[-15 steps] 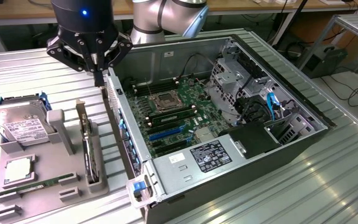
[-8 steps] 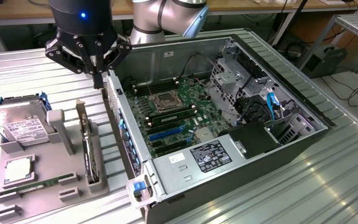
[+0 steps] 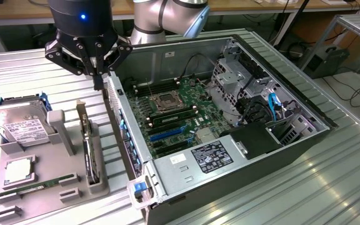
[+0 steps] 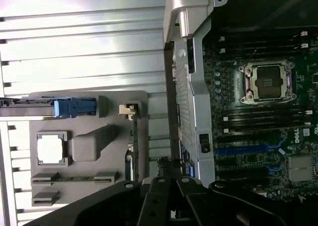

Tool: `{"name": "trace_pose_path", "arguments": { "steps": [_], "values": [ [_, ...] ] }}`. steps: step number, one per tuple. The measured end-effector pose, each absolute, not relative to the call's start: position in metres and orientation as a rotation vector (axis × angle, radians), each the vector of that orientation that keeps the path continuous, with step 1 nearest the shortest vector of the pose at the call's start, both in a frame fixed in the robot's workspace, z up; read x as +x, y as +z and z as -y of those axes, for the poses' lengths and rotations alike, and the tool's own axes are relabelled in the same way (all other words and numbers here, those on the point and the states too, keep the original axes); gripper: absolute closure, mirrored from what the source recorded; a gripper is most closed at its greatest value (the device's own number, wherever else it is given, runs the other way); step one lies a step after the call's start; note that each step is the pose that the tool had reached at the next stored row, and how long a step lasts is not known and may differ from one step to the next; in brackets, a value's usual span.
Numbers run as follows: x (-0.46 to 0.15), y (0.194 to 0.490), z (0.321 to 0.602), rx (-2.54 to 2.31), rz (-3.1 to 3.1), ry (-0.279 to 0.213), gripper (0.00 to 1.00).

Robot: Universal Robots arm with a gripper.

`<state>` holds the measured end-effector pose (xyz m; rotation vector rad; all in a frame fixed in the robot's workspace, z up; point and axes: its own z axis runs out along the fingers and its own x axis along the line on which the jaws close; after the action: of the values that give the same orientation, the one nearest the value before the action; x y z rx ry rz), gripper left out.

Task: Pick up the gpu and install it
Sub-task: 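Reach for the gpu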

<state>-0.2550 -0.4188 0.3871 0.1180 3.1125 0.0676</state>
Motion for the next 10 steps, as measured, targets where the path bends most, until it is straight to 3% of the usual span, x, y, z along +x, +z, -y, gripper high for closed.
{"name": "trace_pose_path", "arguments": {
  "steps": [10],
  "values": [
    [-0.2562,0.3856,0.4208,0.118,-3.113,0.068,0.89]
  ]
}}
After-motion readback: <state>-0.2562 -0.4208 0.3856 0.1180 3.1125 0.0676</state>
